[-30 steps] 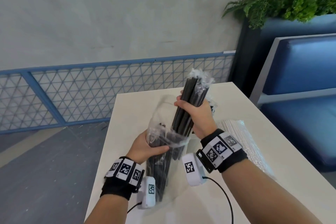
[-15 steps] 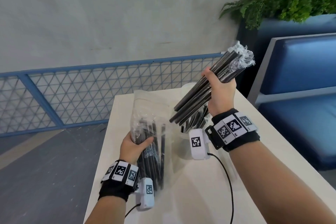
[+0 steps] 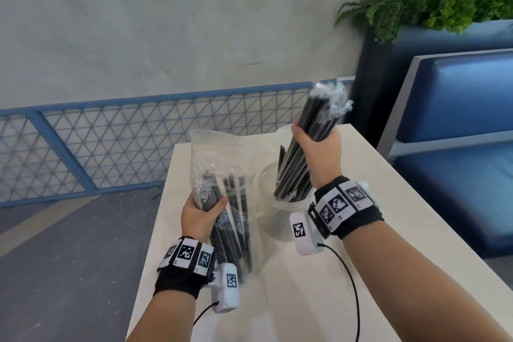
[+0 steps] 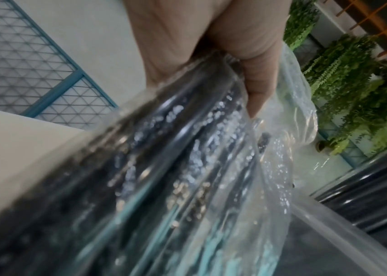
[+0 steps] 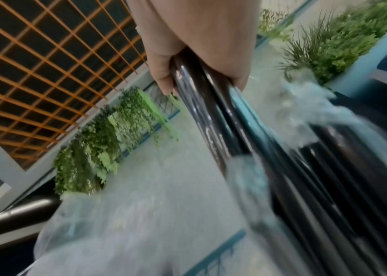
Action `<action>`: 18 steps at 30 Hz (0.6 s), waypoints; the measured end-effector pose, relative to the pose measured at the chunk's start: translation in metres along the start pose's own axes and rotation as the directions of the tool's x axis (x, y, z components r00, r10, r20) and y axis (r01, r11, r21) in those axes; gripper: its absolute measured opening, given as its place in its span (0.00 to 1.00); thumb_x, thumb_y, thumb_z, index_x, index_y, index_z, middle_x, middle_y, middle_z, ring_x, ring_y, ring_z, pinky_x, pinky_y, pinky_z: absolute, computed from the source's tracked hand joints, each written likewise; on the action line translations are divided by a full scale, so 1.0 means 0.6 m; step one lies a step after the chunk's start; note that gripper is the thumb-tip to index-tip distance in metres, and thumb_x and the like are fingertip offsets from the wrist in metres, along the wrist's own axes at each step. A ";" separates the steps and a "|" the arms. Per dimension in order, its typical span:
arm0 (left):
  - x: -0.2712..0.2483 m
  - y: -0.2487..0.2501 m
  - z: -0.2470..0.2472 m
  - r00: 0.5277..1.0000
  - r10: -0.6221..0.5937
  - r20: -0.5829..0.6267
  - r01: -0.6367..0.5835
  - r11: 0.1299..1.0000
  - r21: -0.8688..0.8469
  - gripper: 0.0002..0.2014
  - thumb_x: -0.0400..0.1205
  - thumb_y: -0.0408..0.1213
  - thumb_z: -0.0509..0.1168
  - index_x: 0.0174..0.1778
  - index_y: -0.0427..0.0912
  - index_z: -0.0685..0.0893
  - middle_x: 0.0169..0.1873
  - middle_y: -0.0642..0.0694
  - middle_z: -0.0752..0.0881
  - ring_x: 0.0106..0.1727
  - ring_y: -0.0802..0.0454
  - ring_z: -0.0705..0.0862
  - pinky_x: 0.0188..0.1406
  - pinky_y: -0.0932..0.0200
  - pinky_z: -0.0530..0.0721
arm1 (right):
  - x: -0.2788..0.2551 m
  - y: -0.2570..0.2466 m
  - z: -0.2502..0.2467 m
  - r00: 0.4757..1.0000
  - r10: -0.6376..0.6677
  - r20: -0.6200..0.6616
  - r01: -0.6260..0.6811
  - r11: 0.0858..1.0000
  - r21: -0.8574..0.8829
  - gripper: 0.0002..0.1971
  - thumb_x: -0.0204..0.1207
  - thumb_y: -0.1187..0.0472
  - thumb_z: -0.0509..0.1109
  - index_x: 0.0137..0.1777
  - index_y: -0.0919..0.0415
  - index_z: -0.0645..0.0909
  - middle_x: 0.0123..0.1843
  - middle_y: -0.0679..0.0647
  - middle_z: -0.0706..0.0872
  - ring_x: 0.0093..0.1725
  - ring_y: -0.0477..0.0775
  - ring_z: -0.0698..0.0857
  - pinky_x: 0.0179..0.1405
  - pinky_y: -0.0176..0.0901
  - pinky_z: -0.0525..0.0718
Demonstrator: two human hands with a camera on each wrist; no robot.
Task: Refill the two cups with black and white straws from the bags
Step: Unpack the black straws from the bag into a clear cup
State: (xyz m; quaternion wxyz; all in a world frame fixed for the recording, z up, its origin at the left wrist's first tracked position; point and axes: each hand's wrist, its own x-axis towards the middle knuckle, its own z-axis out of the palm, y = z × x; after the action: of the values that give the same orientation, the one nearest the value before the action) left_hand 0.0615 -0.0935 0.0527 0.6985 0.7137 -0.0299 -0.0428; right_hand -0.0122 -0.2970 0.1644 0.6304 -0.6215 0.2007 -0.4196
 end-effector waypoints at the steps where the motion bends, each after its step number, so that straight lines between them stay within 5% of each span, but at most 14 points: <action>1: -0.002 0.003 0.005 1.000 0.010 0.011 -0.010 1.000 -0.006 0.15 0.70 0.32 0.77 0.50 0.39 0.82 0.42 0.42 0.86 0.45 0.45 0.85 0.51 0.55 0.81 | -0.005 0.015 0.002 0.999 0.035 0.019 -0.035 0.999 -0.037 0.15 0.68 0.63 0.77 0.55 0.65 0.83 0.48 0.55 0.89 0.44 0.48 0.88 0.45 0.39 0.87; 7: -0.005 0.012 0.015 0.998 0.022 0.065 -0.020 0.999 -0.032 0.15 0.69 0.32 0.77 0.50 0.41 0.83 0.43 0.46 0.88 0.47 0.46 0.87 0.53 0.53 0.83 | -0.013 0.054 0.001 0.984 0.171 0.057 -0.162 0.978 -0.133 0.16 0.64 0.64 0.80 0.50 0.64 0.83 0.42 0.52 0.88 0.45 0.54 0.87 0.50 0.50 0.87; 12: -0.007 0.015 0.019 0.997 0.024 0.072 -0.019 0.997 -0.072 0.18 0.69 0.31 0.78 0.54 0.39 0.83 0.46 0.44 0.89 0.49 0.46 0.87 0.55 0.52 0.84 | -0.014 0.022 0.002 0.983 -0.170 0.062 0.175 0.981 -0.083 0.24 0.68 0.63 0.78 0.60 0.51 0.71 0.50 0.52 0.88 0.48 0.47 0.87 0.53 0.38 0.85; 14: -0.008 0.016 0.023 0.996 0.028 0.088 -0.020 0.996 -0.089 0.17 0.69 0.31 0.77 0.51 0.41 0.83 0.45 0.44 0.89 0.49 0.47 0.87 0.55 0.52 0.84 | -0.016 0.024 0.006 0.960 -0.260 0.107 0.273 0.952 -0.135 0.20 0.72 0.65 0.73 0.60 0.50 0.73 0.47 0.52 0.88 0.42 0.41 0.86 0.46 0.30 0.83; 18: -0.012 0.019 0.027 0.991 0.047 0.123 -0.034 0.994 -0.103 0.14 0.69 0.30 0.77 0.47 0.46 0.83 0.44 0.46 0.89 0.48 0.48 0.88 0.54 0.52 0.84 | -0.009 0.073 0.010 0.935 -0.180 0.304 0.300 0.858 -0.416 0.08 0.76 0.70 0.65 0.47 0.57 0.83 0.44 0.47 0.86 0.42 0.36 0.79 0.42 0.25 0.71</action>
State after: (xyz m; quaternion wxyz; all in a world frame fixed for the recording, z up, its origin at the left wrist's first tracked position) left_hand 0.0529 -0.1091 0.0637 0.7311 0.6727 -0.0860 -0.0746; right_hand 0.0016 -0.2946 0.1222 0.4294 -0.8208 0.1313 -0.3532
